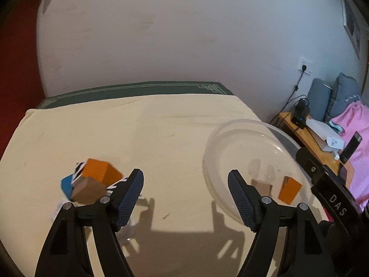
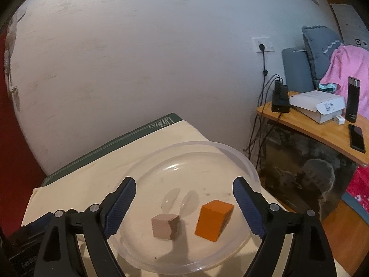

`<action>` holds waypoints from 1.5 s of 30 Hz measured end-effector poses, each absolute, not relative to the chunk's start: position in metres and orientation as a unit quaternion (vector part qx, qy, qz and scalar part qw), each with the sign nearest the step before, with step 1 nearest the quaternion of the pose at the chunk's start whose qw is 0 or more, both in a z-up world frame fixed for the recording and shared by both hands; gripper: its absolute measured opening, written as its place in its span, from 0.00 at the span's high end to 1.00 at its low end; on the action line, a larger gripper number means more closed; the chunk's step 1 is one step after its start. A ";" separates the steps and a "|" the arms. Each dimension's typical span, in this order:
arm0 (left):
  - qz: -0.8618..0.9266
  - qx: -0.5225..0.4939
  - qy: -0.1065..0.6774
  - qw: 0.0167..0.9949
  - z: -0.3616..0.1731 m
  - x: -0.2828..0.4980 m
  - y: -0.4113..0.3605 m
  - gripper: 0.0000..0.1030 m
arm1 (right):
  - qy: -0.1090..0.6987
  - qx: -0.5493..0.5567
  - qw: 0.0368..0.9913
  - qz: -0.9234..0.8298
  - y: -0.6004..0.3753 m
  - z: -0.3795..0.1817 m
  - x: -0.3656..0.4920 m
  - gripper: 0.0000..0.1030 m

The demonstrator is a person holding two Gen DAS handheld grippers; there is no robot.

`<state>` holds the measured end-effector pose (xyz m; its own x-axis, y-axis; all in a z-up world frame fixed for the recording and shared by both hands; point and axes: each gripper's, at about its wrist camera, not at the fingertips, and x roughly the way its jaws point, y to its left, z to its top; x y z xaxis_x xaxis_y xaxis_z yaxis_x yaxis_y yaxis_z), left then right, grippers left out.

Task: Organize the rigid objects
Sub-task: 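Move the left gripper back toward the white power adapter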

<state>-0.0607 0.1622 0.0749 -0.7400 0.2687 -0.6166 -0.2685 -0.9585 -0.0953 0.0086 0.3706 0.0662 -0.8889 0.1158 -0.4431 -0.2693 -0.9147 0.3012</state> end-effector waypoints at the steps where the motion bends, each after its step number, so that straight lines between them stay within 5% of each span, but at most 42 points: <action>1: 0.934 -0.330 -0.001 0.139 0.074 -0.060 0.158 0.26 | 0.178 -0.212 0.097 0.956 0.369 0.066 0.009 0.13; 31: 0.928 -0.368 -0.056 -0.027 0.034 -0.038 0.010 0.25 | 0.142 -0.211 0.063 0.965 0.344 0.061 0.008 0.11; 45: 0.921 -0.388 -0.036 -0.033 0.027 -0.047 0.011 0.25 | 0.133 -0.221 0.047 0.965 0.339 0.059 0.006 0.10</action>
<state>-0.0473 0.0108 0.0266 -0.6974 -0.0335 -0.7159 0.0889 -0.9952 -0.0400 0.0057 0.3391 0.0586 -0.8979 0.0314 -0.4391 -0.1488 -0.9604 0.2356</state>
